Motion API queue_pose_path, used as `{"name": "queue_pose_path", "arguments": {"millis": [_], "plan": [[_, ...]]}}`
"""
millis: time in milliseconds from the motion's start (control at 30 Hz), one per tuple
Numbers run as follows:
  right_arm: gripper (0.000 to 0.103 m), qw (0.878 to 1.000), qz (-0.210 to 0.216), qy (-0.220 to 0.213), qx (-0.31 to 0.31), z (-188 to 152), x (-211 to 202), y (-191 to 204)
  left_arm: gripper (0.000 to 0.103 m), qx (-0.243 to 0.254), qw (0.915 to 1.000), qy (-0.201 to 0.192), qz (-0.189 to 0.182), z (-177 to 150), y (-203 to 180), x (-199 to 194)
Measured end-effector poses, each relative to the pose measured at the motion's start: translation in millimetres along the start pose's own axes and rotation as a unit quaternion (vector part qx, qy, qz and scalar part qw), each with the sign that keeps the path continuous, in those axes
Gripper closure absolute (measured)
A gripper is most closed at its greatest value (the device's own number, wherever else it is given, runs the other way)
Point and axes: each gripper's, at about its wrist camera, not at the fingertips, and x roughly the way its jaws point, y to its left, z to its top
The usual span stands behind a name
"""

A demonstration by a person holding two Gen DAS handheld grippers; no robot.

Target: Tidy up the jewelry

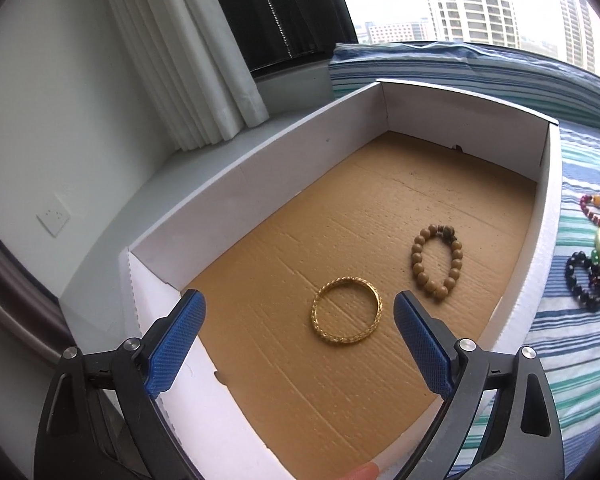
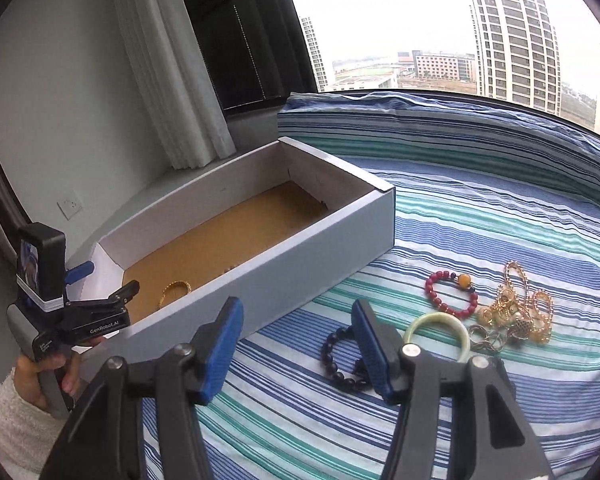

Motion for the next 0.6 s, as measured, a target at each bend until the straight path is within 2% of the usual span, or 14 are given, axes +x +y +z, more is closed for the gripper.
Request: {"name": "queue_pose_path", "arguments": {"millis": [67, 167, 200, 300, 400, 500, 600], "plan": [[0.045, 1.0, -0.012, -0.002, 0.005, -8.6, -11.7, -4.4, 0.007, -0.02, 0.9998, -0.003, -0.004, -0.7, 5.1, -8.6], [0.034, 0.999, -0.04, 0.002, 0.009, -23.5, -29.1, -11.9, 0.006, -0.041, 0.9986, -0.03, -0.012, -0.7, 9.0, -34.1], [0.03, 0.999, -0.051, 0.005, 0.009, -31.0, -36.5, -16.3, 0.006, -0.042, 0.998, -0.041, -0.022, -0.9, 7.3, -44.5], [0.028, 0.996, -0.092, 0.017, 0.015, -54.5, -56.2, -27.5, 0.001, -0.03, 0.9954, -0.064, -0.064, -1.4, -6.1, -74.1], [0.028, 0.99, -0.131, 0.033, 0.036, -81.7, -74.2, -41.4, 0.001, -0.015, 0.9919, -0.053, -0.115, -12.4, -30.6, -96.6], [0.028, 0.981, -0.173, 0.051, 0.07, -105.7, -90.3, -51.7, 0.001, 0.025, 0.9841, -0.018, -0.175, -28.1, -62.9, -109.9], [0.028, 0.977, -0.189, 0.052, 0.078, -124.7, -102.9, -54.9, 0.001, 0.065, 0.9745, -0.001, -0.215, -38.8, -93.2, -119.6]]}}
